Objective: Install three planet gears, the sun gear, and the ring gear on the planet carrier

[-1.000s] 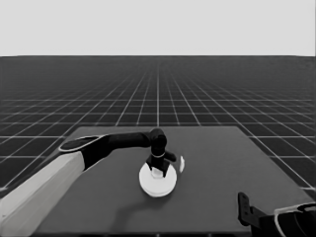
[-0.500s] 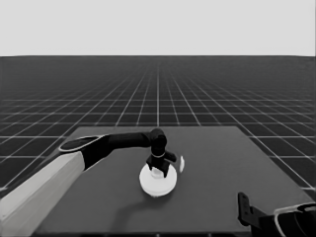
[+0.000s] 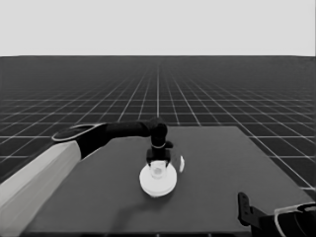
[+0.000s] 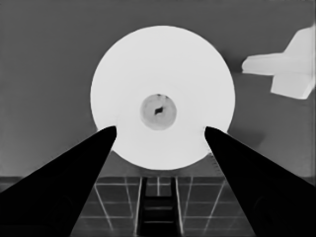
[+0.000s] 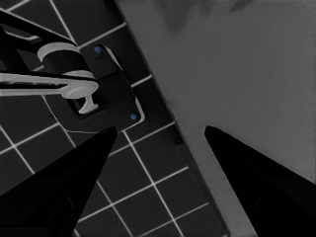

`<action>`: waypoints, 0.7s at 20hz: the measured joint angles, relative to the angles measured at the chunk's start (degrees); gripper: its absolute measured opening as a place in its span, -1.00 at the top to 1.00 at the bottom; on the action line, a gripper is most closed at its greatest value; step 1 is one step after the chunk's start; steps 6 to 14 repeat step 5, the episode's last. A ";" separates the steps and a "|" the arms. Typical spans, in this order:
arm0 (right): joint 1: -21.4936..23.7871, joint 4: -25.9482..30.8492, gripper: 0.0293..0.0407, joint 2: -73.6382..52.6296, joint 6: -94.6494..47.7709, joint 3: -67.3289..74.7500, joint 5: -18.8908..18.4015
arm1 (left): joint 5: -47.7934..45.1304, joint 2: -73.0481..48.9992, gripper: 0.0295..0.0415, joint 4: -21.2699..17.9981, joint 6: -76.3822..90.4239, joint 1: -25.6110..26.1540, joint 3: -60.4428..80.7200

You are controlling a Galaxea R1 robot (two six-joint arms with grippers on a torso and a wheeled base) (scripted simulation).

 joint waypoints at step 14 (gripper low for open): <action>27.40 34.99 -0.63 52.84 48.03 -60.41 -21.18 | -46.03 -68.06 -0.55 8.69 90.20 -16.52 66.57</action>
